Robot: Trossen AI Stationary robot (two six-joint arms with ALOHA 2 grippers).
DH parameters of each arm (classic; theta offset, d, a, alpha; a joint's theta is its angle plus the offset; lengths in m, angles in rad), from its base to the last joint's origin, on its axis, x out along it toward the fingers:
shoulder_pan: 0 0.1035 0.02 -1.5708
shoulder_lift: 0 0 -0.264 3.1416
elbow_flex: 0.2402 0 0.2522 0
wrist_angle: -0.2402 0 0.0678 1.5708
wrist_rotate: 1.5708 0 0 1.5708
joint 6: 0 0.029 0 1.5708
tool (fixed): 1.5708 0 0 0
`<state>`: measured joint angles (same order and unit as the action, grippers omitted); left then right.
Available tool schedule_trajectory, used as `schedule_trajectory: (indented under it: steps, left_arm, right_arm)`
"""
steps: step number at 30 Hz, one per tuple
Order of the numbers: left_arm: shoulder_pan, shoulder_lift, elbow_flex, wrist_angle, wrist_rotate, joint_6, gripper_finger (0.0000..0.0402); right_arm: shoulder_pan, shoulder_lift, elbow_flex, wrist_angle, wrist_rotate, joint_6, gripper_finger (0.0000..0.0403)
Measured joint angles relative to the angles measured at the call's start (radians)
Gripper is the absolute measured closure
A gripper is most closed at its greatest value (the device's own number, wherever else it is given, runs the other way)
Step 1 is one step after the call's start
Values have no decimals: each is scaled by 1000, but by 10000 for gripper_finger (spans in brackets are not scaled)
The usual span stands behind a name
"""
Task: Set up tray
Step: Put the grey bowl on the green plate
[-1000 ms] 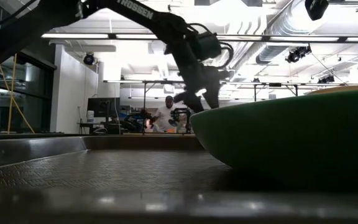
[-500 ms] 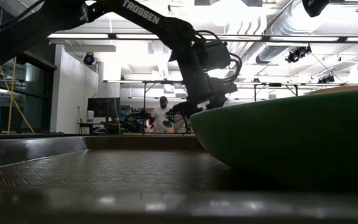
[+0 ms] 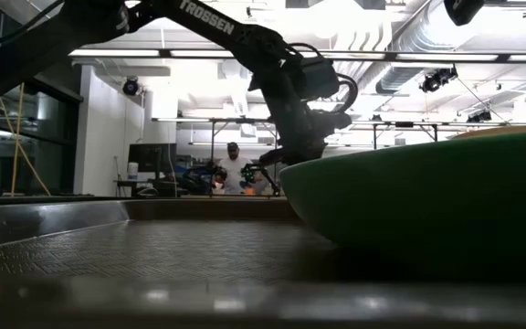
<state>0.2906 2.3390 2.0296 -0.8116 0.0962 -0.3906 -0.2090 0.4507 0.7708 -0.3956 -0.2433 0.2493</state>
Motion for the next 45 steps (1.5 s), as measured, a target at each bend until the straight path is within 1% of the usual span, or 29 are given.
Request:
schedule_trajectory:
  steps: [3, 6, 10, 13, 14, 16, 17, 19, 22, 26, 31, 34, 38, 40, 44, 45]
  left_arm:
    - [6, -9, 7, -16, -4, 26, 382]
    - [14, -10, 52, -45, -37, 63, 382]
    - [41, -11, 182, -154, -47, 155, 383]
    - [61, -11, 305, -297, -42, 239, 383]
    - [66, -15, 328, -321, -31, 271, 383]
    - [76, -84, 279, -293, 20, 305, 383]
    - [84, -113, 266, -315, 61, 326, 383]
    - [82, -159, 270, -359, 103, 367, 383]
    - [66, -216, 282, -451, 115, 390, 383]
    - [0, -275, 287, -506, 110, 386, 383]
    - [-121, -294, 287, -491, 98, 312, 383]
    - [-202, -294, 287, -490, 71, 249, 383]
    - [-306, -274, 286, -453, 13, 142, 383]
    - [-351, -259, 285, -448, -36, 80, 383]
    - [-425, -226, 285, -421, -113, -46, 383]
    - [-440, -210, 288, -387, -127, -79, 383]
  right_arm:
    - [0, 0, 0, -15, 0, -2, 402]
    - [0, 0, 0, -20, 0, -3, 402]
    - [0, 0, 0, -21, 0, 2, 402]
    - [0, 0, 0, -22, 0, -2, 402]
    - [0, 0, 0, -22, 0, -3, 402]
    - [0, 0, 0, -23, 0, -3, 402]
    - [0, 0, 0, -25, 1, -3, 402]
    - [0, -1, 0, -28, 0, -6, 402]
    - [0, -1, 0, -31, 1, -22, 402]
    - [0, -1, 0, -34, 1, -45, 402]
    - [0, -1, 0, -33, 5, -63, 402]
    - [0, -1, 0, -33, 8, -67, 402]
    - [0, -1, 0, -33, 8, -67, 402]
    - [0, -1, 0, -33, 8, -67, 402]
    - [0, 0, 0, -33, 8, -67, 402]
    - [0, -1, 0, -33, 8, -66, 402]
